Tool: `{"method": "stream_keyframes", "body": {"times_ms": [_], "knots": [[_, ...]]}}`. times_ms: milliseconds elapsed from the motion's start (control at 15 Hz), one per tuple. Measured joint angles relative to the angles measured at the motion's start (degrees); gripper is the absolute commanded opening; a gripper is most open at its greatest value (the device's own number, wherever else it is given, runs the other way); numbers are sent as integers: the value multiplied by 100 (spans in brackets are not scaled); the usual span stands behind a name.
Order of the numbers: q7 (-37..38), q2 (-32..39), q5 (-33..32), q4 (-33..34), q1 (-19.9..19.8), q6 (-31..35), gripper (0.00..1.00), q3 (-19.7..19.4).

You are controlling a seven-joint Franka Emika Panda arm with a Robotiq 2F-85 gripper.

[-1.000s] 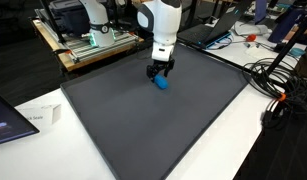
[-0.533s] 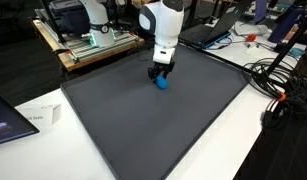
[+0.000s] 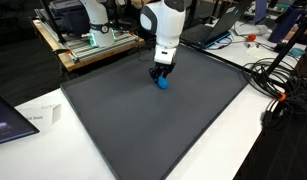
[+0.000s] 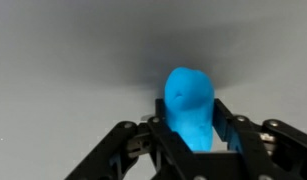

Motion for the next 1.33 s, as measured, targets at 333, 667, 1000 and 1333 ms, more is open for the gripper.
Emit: {"method": "stream_keyframes", "body": {"times_ms": [333, 667, 1000, 1333], "knots": [[0, -27, 0, 2, -56, 0, 21, 39], [-39, -140, 9, -47, -168, 73, 18, 178], [-284, -562, 139, -450, -352, 544, 13, 496], [-979, -1333, 710, -1243, -658, 1216, 14, 931]]}}
